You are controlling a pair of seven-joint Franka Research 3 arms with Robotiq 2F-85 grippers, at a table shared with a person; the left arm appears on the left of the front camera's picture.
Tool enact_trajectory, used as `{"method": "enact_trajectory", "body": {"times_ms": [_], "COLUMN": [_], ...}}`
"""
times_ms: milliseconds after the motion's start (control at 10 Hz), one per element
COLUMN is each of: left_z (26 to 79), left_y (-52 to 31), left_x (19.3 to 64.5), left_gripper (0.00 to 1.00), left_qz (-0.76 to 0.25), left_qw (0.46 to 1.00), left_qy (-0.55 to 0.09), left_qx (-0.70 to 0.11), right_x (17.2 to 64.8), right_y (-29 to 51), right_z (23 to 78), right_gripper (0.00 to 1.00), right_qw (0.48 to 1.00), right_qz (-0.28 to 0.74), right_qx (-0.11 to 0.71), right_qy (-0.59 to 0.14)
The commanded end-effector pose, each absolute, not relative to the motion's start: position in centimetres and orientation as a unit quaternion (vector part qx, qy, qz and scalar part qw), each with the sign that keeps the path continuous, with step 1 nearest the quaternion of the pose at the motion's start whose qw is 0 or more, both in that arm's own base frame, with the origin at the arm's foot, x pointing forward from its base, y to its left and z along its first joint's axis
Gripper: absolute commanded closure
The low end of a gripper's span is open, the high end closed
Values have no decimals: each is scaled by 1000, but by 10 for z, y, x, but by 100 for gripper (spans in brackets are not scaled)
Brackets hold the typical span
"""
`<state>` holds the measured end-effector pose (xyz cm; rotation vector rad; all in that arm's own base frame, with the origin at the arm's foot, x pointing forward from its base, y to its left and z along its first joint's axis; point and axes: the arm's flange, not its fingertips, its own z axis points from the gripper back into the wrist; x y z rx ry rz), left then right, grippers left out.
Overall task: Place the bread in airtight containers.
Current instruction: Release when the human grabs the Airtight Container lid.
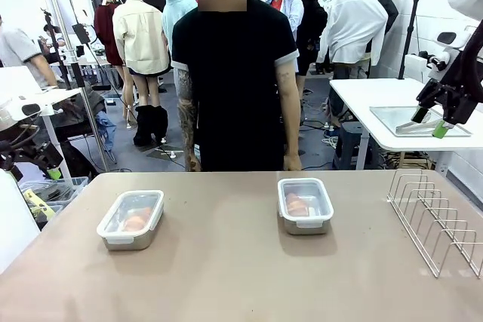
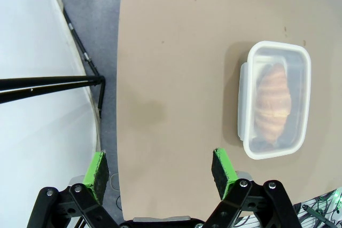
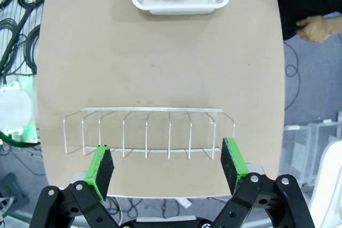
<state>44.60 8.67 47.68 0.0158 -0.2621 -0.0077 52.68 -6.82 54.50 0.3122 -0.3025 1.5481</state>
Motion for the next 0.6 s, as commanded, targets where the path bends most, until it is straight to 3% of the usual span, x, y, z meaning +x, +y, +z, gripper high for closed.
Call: {"method": "enact_trajectory", "body": {"times_ms": [0, 500], "left_z": [478, 478], "left_y": [88, 88], "left_x": [444, 444], "left_gripper": [0, 0], "left_qz": [-11, -11], "left_qw": [991, 991], "left_qy": [-130, -130], "left_qx": [7, 7], "right_x": [530, 530], "right_y": [-69, -69], "right_z": [547, 547], "right_gripper": [0, 0], "right_qw": [688, 688], "right_qz": [699, 699], "right_qx": [144, 144], "right_qy": [-133, -133]}}
